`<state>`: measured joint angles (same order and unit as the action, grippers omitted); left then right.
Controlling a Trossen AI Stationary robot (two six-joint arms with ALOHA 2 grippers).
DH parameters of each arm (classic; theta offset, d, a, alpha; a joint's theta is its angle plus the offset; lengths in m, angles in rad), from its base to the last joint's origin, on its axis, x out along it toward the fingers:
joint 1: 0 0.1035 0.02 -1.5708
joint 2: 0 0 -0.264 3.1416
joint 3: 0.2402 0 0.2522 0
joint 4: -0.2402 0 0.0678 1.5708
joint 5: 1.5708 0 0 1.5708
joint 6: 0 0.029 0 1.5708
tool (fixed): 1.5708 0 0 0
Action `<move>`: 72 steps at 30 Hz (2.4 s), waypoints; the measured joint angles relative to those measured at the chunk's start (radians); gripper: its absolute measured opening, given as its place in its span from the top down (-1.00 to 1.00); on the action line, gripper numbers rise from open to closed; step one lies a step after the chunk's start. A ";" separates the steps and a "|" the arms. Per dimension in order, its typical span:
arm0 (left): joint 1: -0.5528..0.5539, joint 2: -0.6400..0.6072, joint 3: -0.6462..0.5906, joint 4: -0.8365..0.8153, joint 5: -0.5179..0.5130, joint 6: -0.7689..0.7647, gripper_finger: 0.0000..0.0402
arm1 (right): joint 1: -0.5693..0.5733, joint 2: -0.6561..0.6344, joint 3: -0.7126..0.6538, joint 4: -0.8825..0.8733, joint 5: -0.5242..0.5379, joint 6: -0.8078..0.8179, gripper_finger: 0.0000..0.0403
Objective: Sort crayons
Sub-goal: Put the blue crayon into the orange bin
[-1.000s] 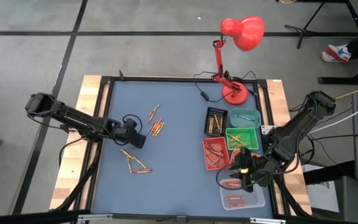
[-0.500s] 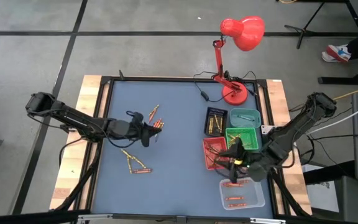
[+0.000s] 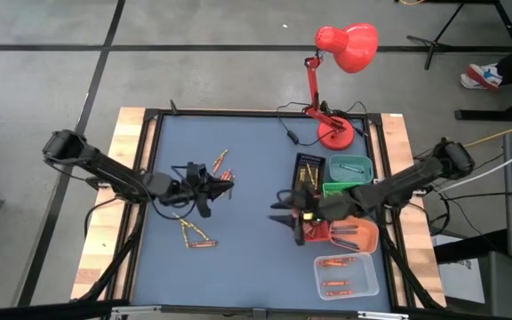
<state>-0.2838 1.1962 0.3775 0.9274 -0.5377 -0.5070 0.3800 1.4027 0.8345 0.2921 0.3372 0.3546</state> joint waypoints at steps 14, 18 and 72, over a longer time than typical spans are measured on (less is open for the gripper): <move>-0.021 0.299 0.228 0.069 0.004 0.162 0.92 | -0.161 0.146 0.000 0.253 -0.251 -0.048 0.23; -0.020 0.368 0.299 0.067 0.006 0.201 0.92 | -0.157 0.154 0.000 0.259 -0.263 -0.072 0.23; -0.023 0.443 0.376 -0.176 0.106 0.196 0.54 | 0.181 -0.254 0.000 -0.976 -0.464 0.438 0.81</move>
<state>-0.3069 1.6390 0.7536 0.7511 -0.4316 -0.3111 0.5614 1.1488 0.8349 -0.6834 -0.1270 0.7925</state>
